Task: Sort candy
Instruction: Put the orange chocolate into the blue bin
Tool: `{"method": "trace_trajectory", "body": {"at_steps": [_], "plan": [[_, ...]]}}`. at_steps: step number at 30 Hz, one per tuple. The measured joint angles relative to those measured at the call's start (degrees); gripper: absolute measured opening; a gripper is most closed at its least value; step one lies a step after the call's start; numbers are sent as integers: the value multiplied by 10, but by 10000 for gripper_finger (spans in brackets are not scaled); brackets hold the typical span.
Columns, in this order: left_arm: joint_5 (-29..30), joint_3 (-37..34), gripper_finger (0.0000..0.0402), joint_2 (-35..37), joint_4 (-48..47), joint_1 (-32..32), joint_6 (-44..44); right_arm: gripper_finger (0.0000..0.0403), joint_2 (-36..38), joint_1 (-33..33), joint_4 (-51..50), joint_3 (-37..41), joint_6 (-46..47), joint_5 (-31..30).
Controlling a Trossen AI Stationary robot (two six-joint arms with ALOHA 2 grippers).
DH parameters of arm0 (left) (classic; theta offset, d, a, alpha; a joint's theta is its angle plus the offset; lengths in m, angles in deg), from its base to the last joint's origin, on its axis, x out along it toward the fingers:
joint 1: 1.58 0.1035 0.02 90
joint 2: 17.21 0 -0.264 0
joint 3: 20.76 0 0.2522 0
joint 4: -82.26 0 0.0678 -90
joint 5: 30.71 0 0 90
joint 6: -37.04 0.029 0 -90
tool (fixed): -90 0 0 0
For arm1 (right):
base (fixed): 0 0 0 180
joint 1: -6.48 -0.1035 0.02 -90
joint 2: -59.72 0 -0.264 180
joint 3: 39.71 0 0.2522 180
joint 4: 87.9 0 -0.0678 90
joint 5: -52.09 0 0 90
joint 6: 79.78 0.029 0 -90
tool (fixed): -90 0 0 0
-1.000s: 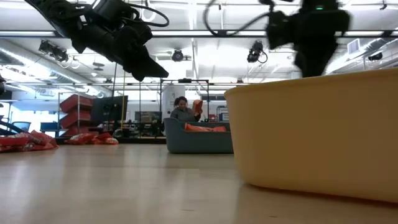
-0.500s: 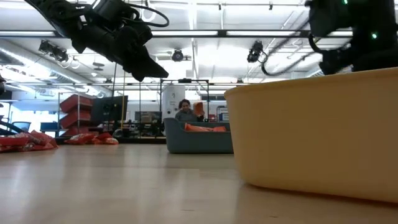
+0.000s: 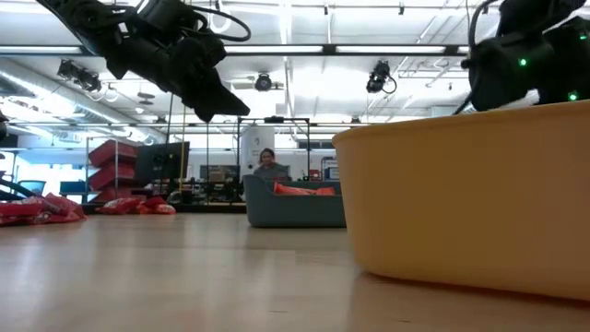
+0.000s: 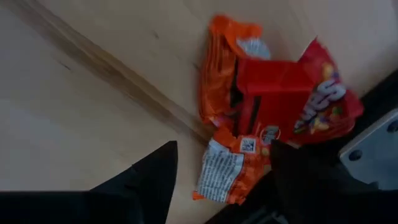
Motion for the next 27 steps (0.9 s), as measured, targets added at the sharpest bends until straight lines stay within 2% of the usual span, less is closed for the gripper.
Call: {"method": "trace_trajectory", "body": {"at_steps": [7,15,17,21,27], "plan": [[0,0,1,0,-1,0,-4,160,-44,-1,7,2,-7,53],[0,0,1,0,-1,0,-22,22,-33,-9,45,-20,-48,88],[0,0,1,0,-1,0,-23,9,-29,-9,49,-39,-66,75],[-2,10,1,0,-15,0,-23,12,-27,-3,68,-89,-110,39],[-4,63,1,0,-103,0,-19,4,-27,24,150,-171,-203,-69]]}}
